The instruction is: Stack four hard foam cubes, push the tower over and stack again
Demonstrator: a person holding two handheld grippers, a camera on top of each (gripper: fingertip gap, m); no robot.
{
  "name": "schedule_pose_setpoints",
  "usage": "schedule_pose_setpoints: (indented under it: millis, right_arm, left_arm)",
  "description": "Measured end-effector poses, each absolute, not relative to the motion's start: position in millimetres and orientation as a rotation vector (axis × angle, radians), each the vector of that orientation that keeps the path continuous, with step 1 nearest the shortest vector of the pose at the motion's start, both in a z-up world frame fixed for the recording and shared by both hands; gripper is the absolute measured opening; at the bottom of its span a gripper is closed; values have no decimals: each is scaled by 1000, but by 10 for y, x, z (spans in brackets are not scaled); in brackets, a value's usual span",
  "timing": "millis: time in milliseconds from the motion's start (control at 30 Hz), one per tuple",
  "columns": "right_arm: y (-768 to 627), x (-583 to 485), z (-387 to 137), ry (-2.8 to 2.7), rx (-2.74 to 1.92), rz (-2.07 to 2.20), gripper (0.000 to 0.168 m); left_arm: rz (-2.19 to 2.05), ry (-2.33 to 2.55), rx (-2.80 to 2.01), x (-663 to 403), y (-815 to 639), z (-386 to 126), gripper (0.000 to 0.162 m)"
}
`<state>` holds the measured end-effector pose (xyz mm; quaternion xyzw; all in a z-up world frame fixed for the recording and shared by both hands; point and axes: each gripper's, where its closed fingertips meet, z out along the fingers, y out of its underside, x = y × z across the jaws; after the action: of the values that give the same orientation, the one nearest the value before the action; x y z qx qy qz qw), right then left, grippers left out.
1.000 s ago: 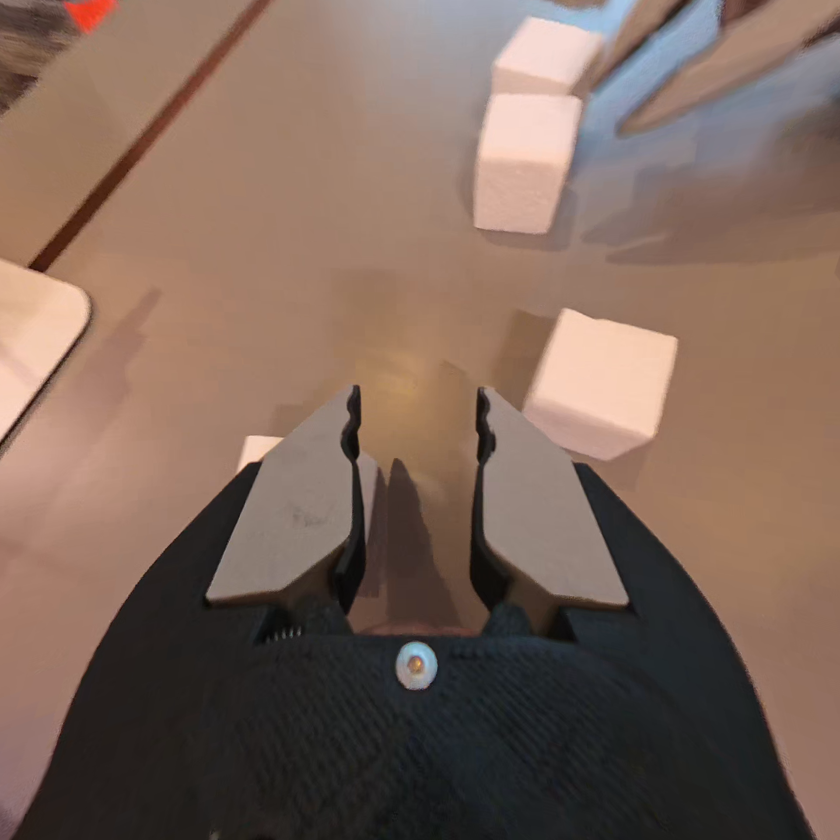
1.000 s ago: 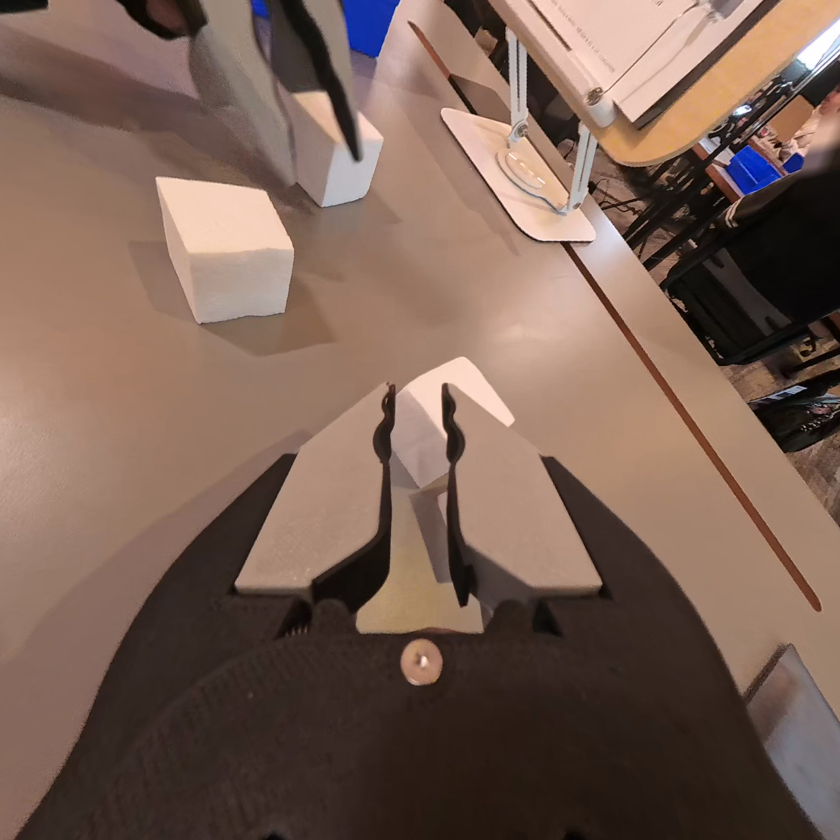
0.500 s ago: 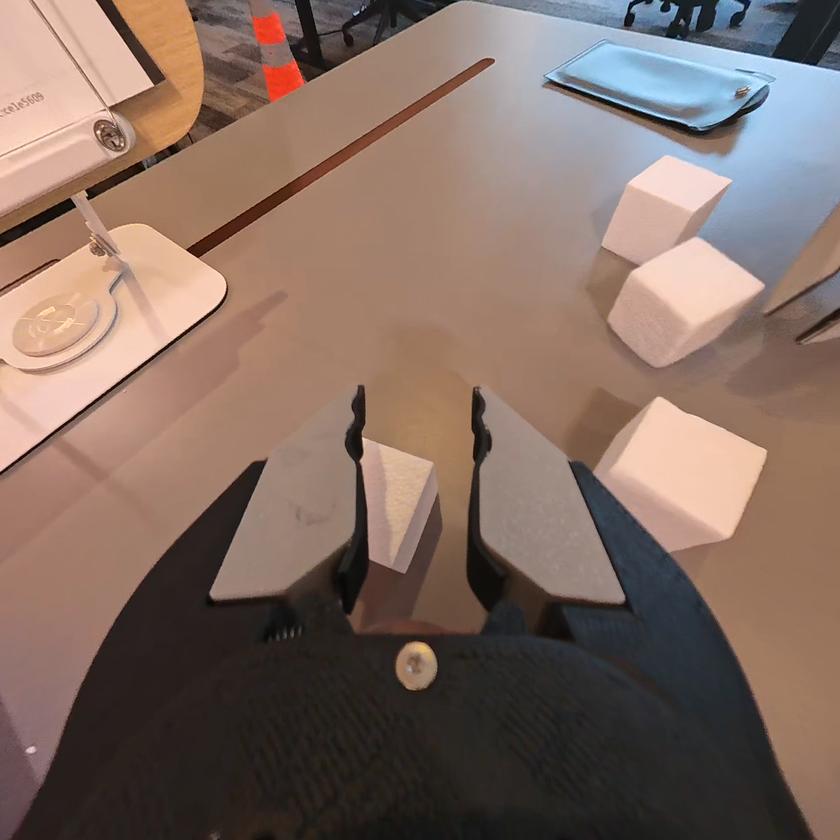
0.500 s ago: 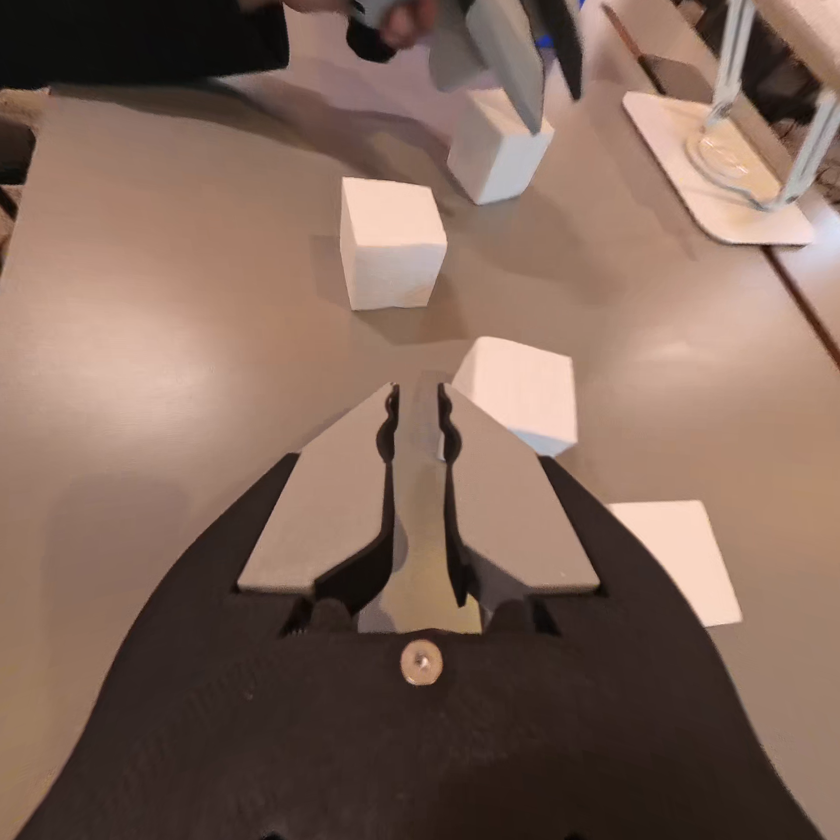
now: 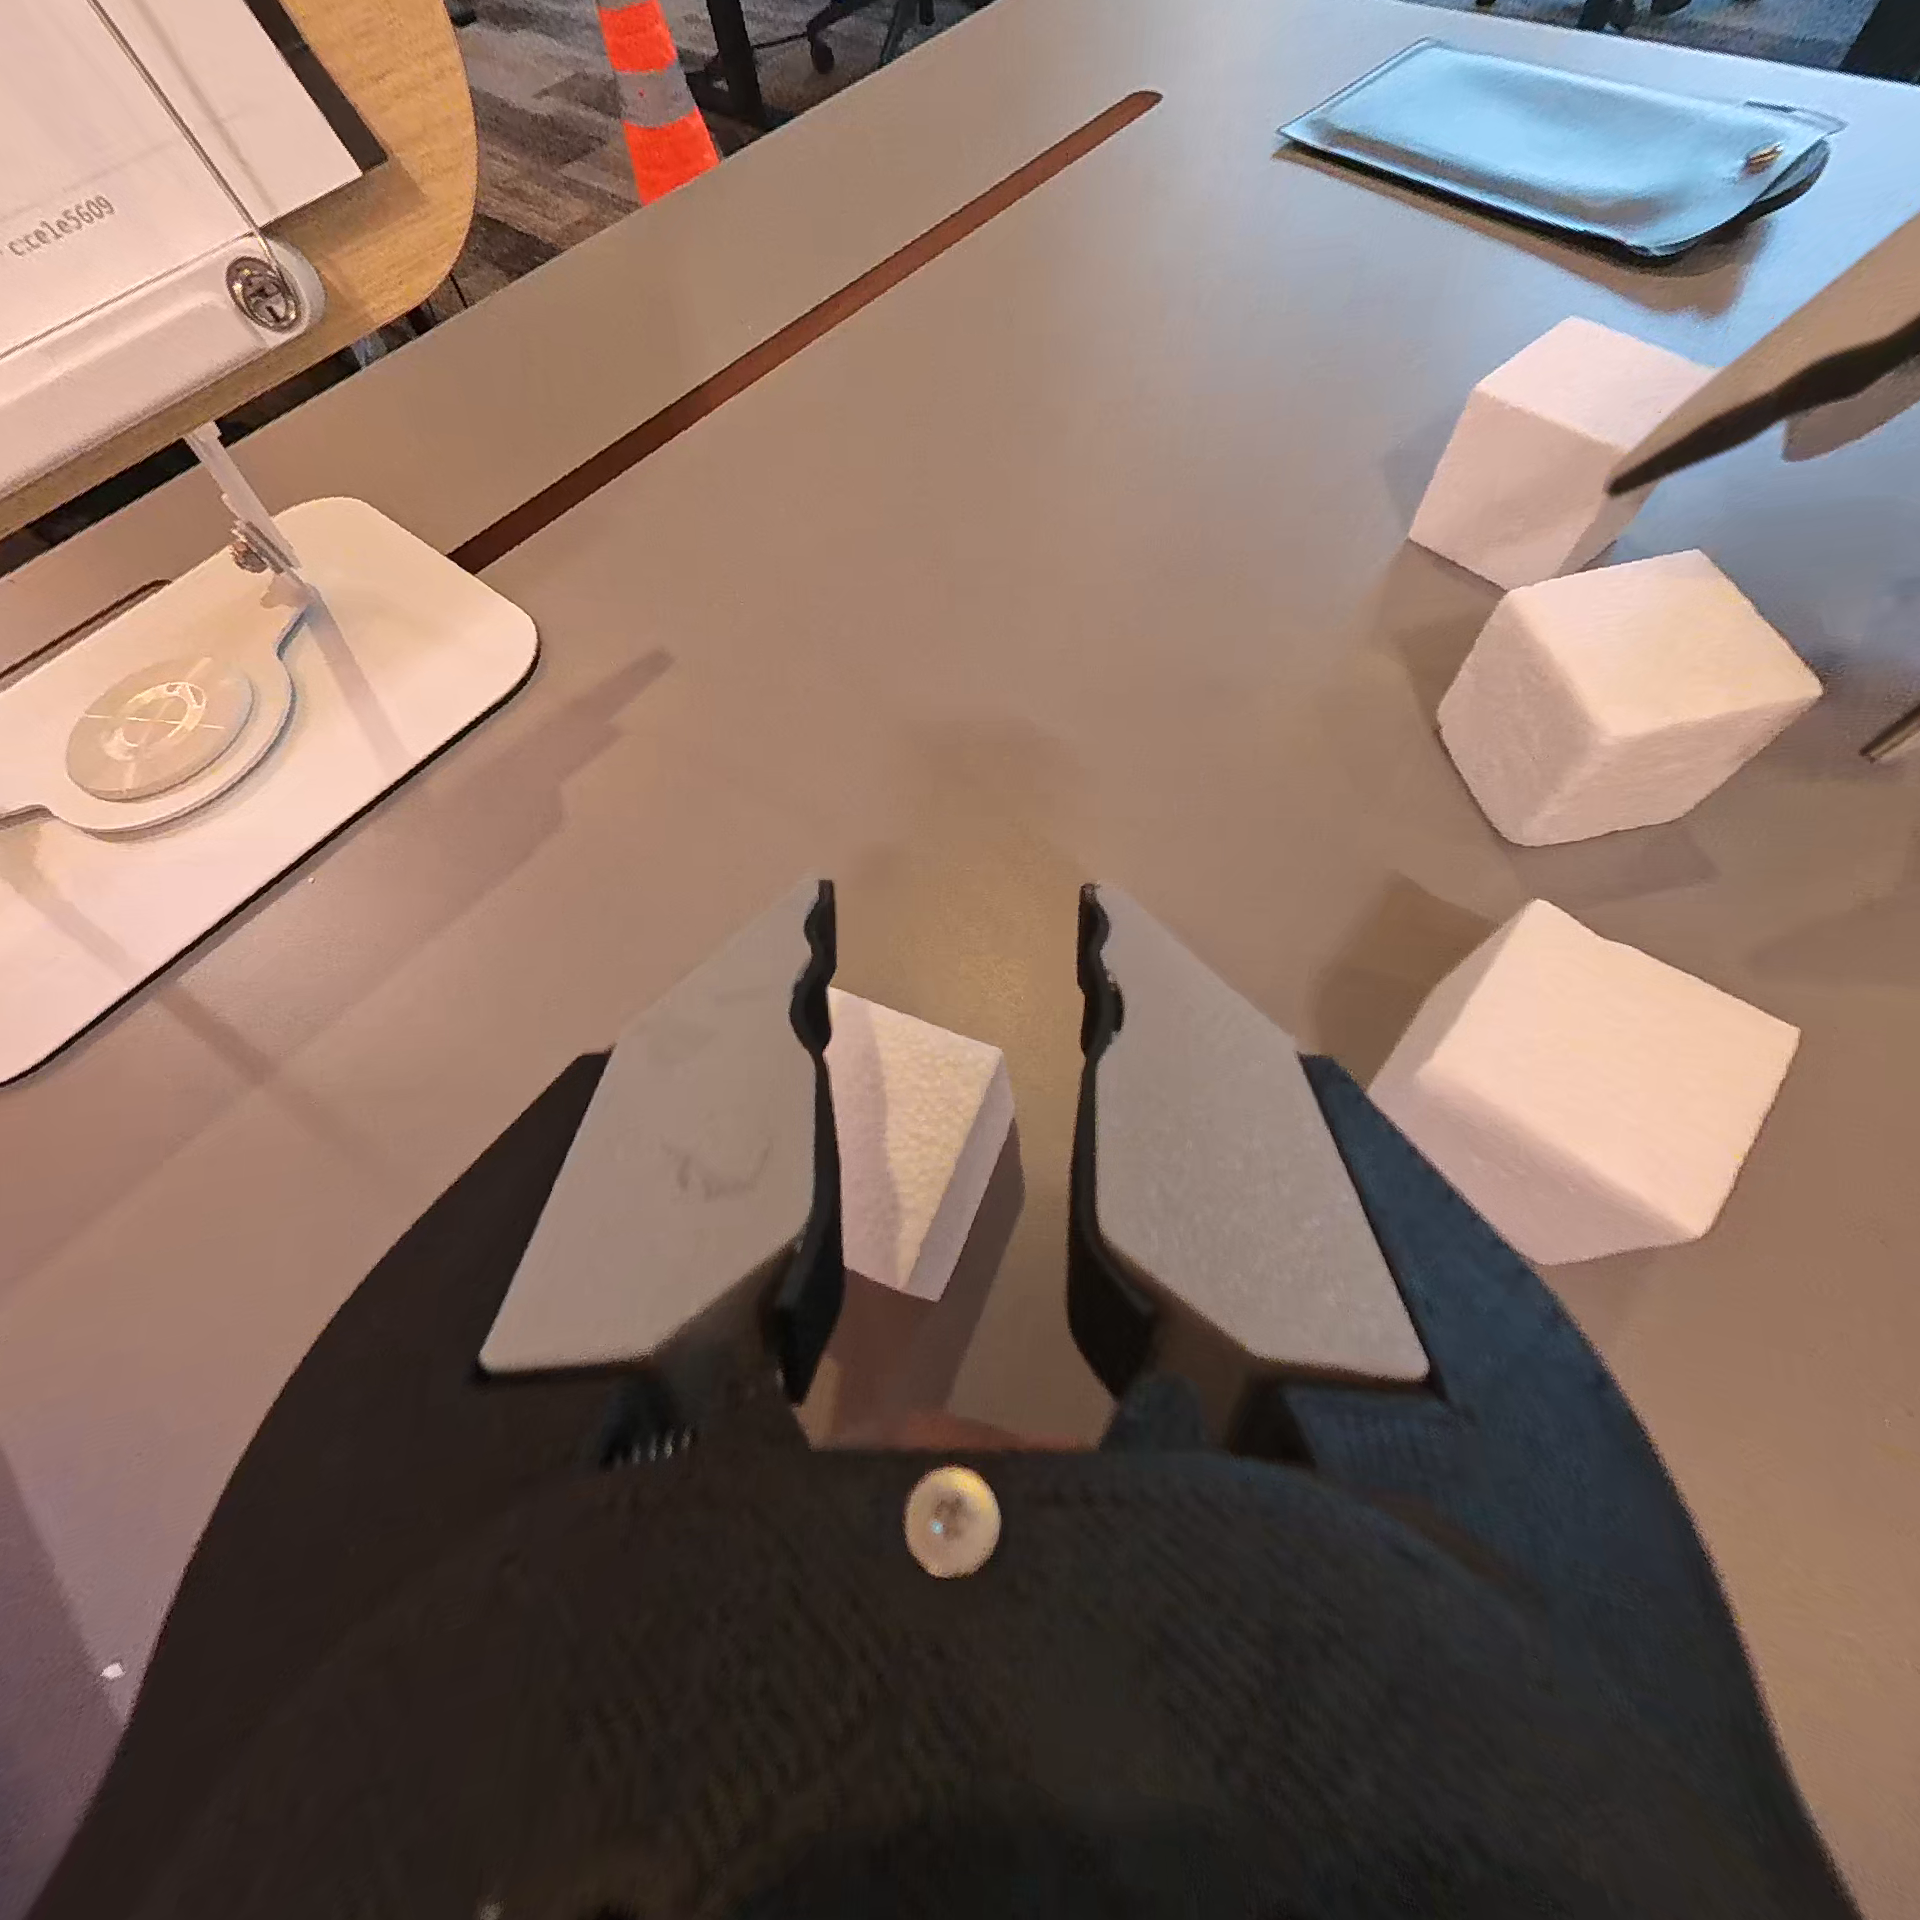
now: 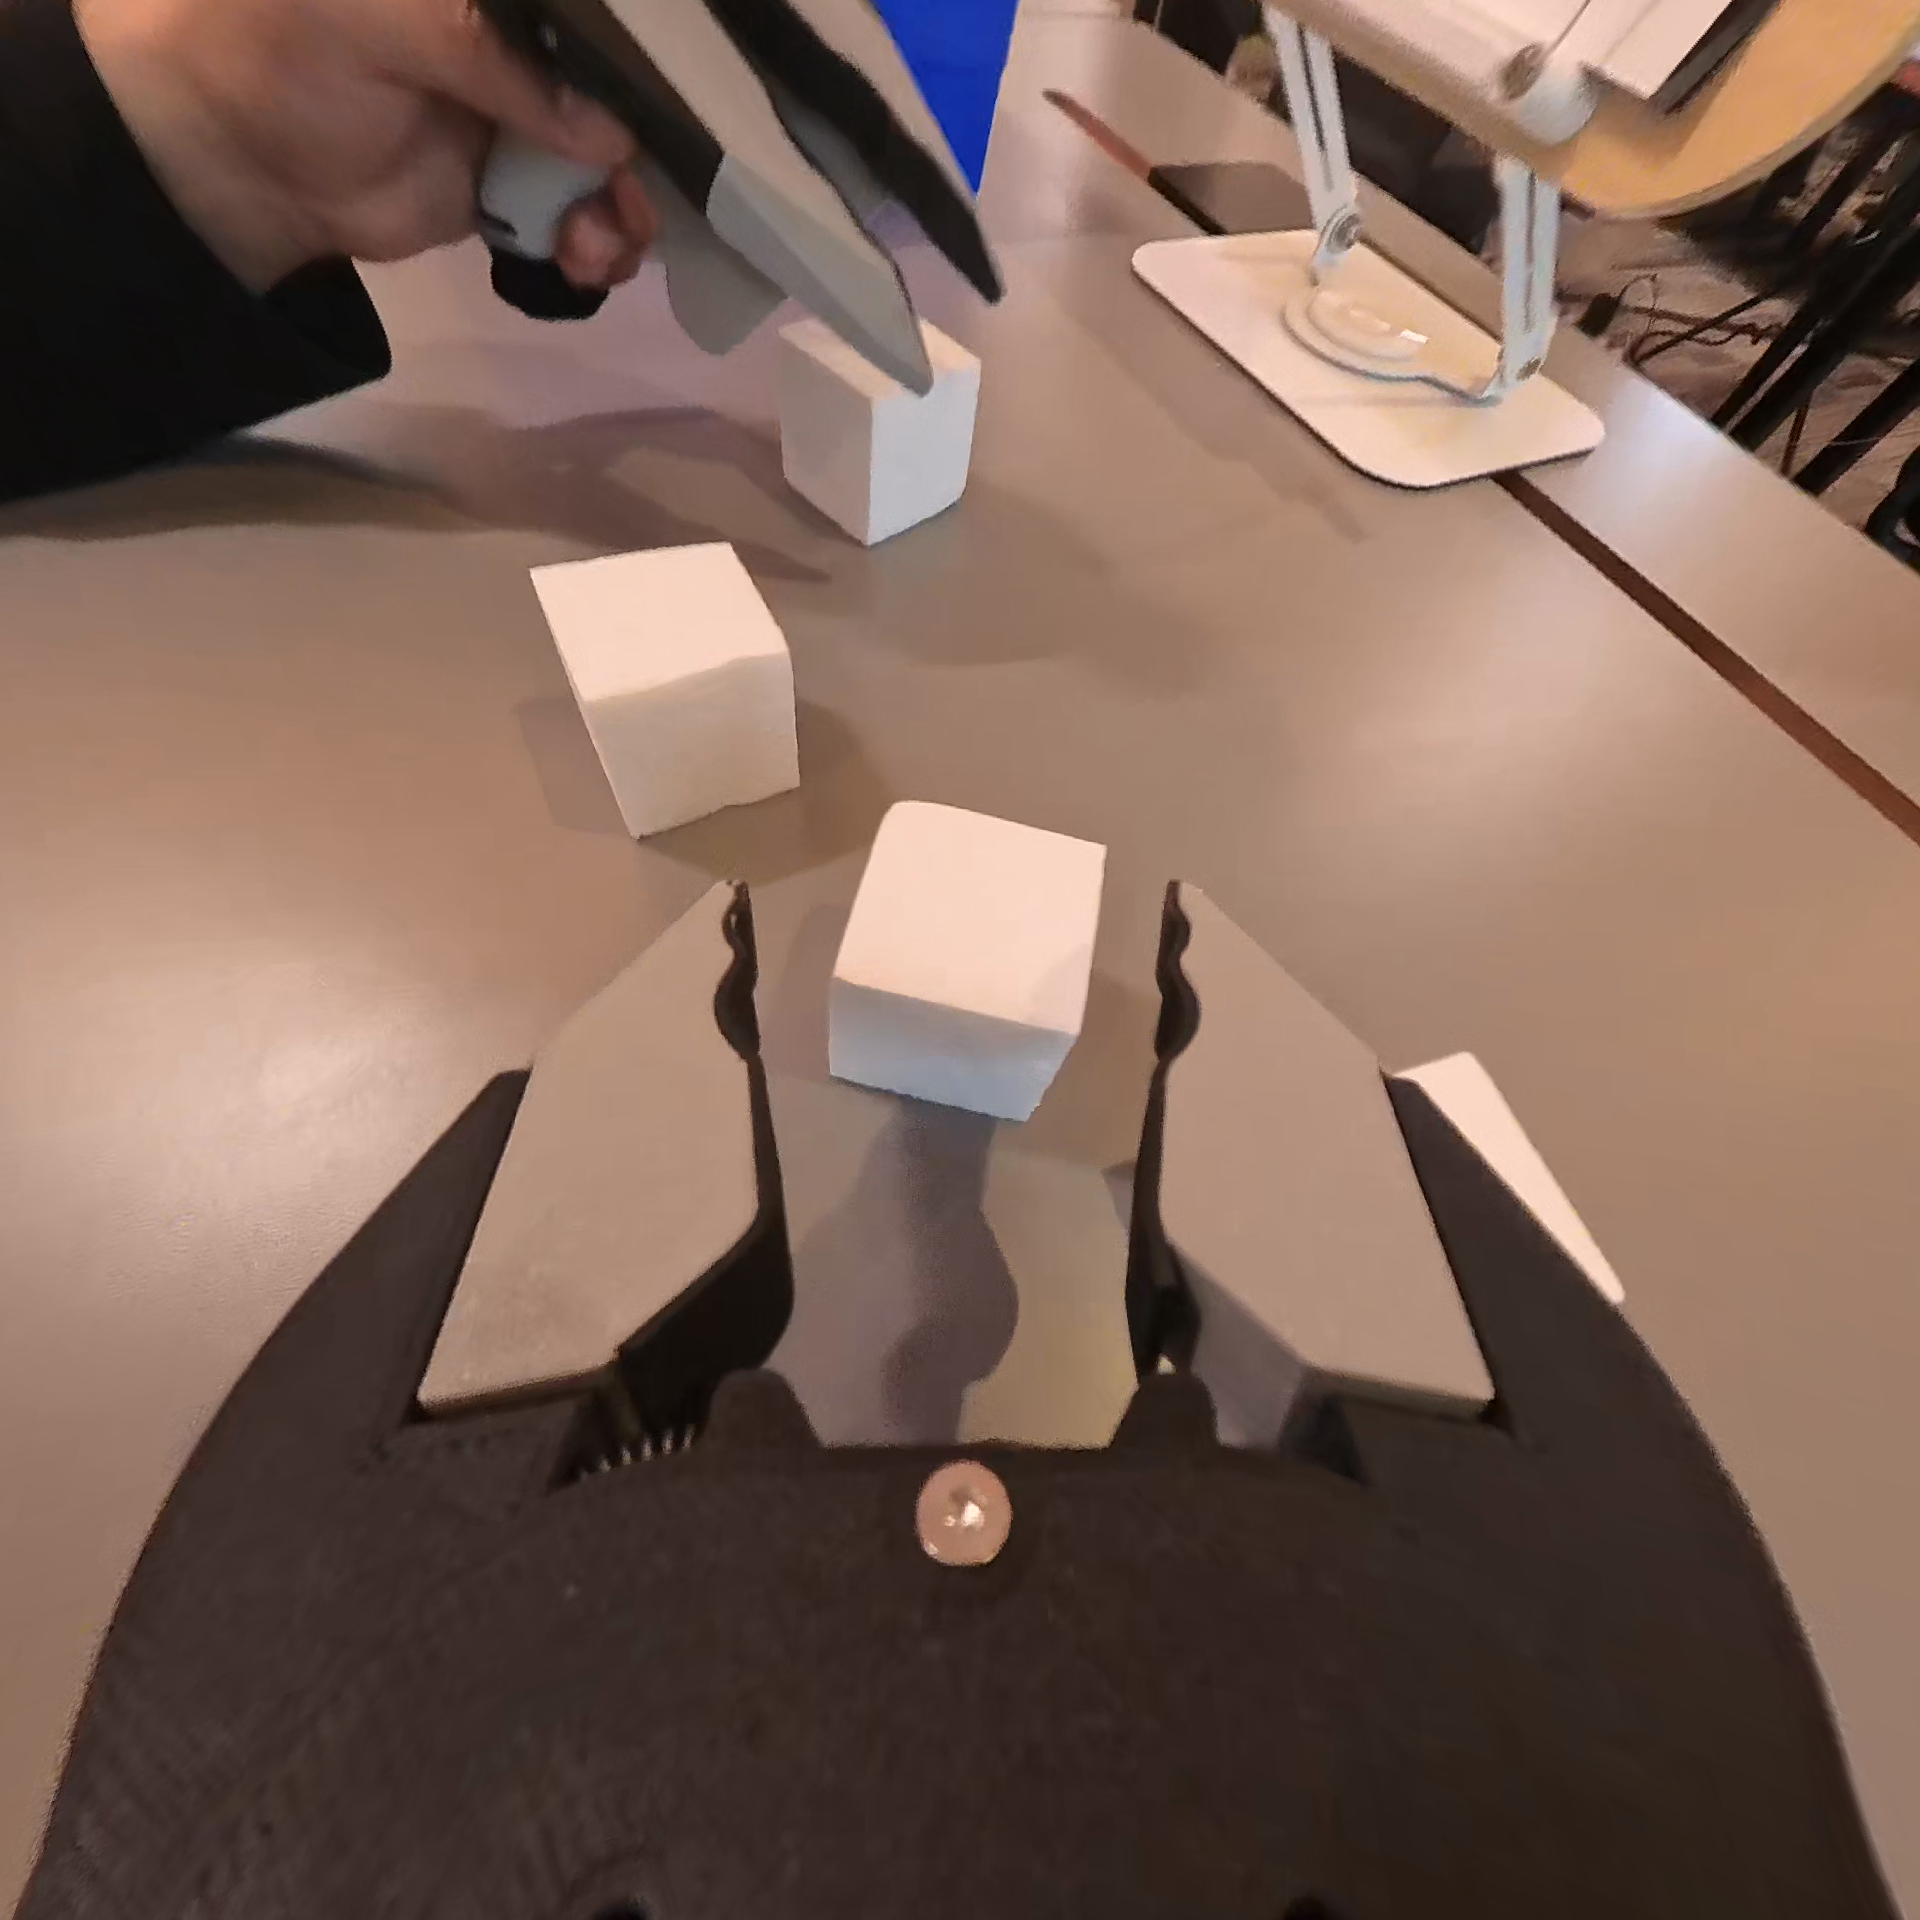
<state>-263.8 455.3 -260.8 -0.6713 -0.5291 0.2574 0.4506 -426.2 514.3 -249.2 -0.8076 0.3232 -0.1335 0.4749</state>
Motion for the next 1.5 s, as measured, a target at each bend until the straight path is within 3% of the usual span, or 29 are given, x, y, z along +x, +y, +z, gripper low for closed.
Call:
schedule_pose_setpoints:
  millis: [167, 700, 1500]
  right_arm:
    - [4624, -2610, -2917, -1376, -1782, 470, 56]
    - [4011, -3121, -2077, -1588, -1272, 1066, 56]
    - [4135, -3518, -2211, -1774, -1233, 1049, 56]
  left_arm:
    - [-334, 770, -1982, -4279, 5151, -2488, 45]
    - [-268, 711, -1977, -4401, 5221, -2452, 43]
    - [-212, 748, -1981, -4337, 5196, -2462, 42]
